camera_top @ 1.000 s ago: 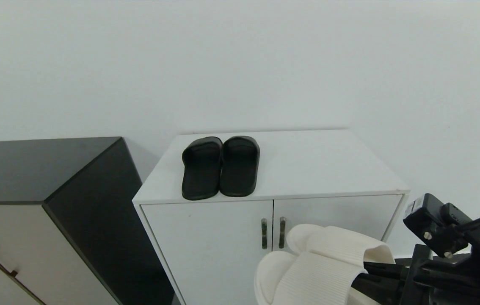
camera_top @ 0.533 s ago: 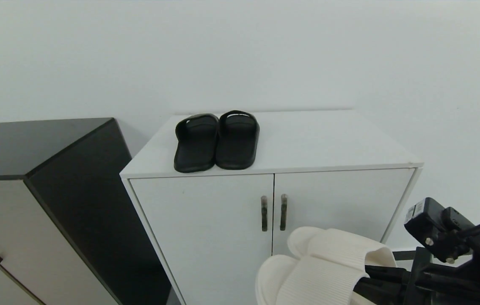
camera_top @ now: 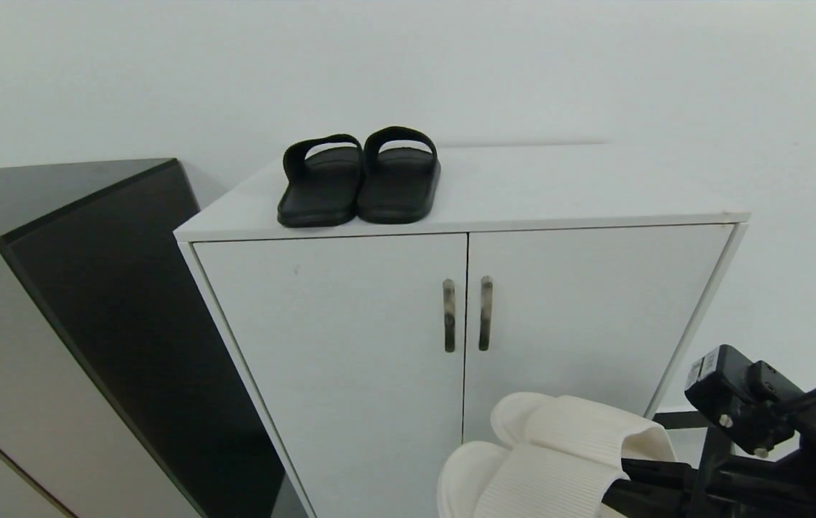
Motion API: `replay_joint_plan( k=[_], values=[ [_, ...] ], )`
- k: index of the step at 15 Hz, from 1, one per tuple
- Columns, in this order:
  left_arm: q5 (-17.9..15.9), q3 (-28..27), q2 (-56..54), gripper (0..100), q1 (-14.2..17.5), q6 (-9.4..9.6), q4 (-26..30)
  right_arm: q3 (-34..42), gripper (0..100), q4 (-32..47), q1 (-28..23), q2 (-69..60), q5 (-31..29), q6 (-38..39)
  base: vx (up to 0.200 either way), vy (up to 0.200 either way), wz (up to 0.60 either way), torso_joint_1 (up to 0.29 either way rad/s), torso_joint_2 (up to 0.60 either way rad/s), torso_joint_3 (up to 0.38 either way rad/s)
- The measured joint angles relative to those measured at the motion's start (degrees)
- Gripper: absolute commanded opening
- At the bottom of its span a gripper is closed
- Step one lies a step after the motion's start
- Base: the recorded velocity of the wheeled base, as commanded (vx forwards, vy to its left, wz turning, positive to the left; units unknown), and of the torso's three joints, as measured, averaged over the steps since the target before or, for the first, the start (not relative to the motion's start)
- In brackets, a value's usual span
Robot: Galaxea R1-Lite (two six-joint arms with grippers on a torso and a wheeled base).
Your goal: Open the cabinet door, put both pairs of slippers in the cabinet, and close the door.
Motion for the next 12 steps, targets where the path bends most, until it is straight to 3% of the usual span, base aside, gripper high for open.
replay_joint_plan(
  k=[1,2,9,12],
  values=[
    [-0.02,0.00,0.00,0,0.00,0.00,0.02,0.18,0,-0.04,0.00,0.00,0.00,0.02,0.000,0.000,0.00,-0.110,0.46,0.344],
    [-0.02,0.00,0.00,100,0.00,-0.05,0.00,0.24,0,-0.04,0.00,0.00,0.02,0.00,0.000,0.000,0.00,-0.110,0.45,0.349],
    [0.00,0.00,0.00,100,0.00,0.02,0.02,0.50,0,-0.01,-0.02,-0.02,0.00,-0.09,0.000,0.000,0.00,-0.036,0.39,0.341],
    [-0.84,0.00,0.05,100,0.00,2.18,0.06,1.12,0,-0.09,-0.05,-0.13,-0.06,-1.08,0.000,0.000,0.00,-0.002,0.05,0.046]
  ],
)
